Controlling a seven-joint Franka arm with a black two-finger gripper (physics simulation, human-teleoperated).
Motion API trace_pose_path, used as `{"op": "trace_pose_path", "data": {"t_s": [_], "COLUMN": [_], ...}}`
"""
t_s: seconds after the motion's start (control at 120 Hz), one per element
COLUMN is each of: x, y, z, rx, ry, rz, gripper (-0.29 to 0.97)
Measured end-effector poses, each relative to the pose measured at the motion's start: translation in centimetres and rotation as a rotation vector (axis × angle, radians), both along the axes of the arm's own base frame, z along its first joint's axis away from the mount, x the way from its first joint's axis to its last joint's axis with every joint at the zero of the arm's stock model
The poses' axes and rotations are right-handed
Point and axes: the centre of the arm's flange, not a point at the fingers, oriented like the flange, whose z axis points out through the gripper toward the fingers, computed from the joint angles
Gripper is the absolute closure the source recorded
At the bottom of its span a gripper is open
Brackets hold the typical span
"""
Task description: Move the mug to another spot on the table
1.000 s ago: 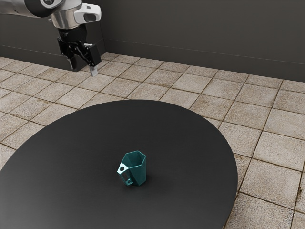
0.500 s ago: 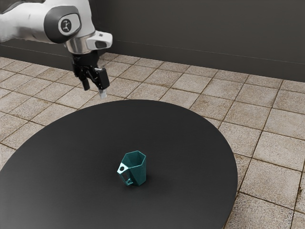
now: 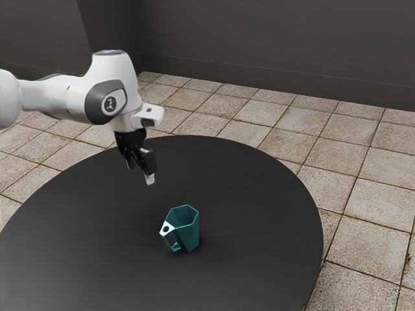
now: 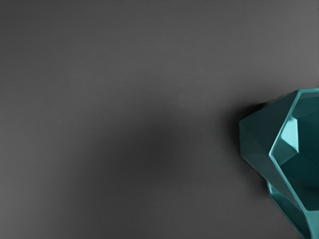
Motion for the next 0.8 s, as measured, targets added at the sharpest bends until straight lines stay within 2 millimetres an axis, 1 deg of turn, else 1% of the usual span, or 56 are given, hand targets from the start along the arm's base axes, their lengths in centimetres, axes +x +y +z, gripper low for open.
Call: {"op": "trace_pose_path", "data": {"t_s": [0.108,0.142,0.2,0.242,0.342,0.433,0.583,0.633,0.725,0.8], "x": [-3.2,-3.9,-5.2,-5.6,-5.6,-6.4,-9.4,-10.4,-12.6,-13.9], "y": [-0.3,-0.4,-0.5,-0.5,-0.4,-0.1,0.8,0.9,0.9,0.3], "z": [-0.7,-1.1,-3.3,-4.3,-5.3,-6.6,-7.9,-7.8,-6.8,-6.3], "rx": [-0.043,-0.049,-0.053,-0.052,-0.044,-0.036,-0.021,-0.018,-0.018,-0.022], "ry": [-0.009,-0.015,-0.032,-0.064,-0.160,-0.217,-0.308,-0.344,-0.406,-0.442], "rz": [-0.017,-0.023,-0.031,-0.033,-0.023,0.000,0.049,0.063,0.084,0.089], "gripper": [0.00,0.00,0.00,0.00,0.00,0.00,0.00,0.00,0.00,0.00]}}
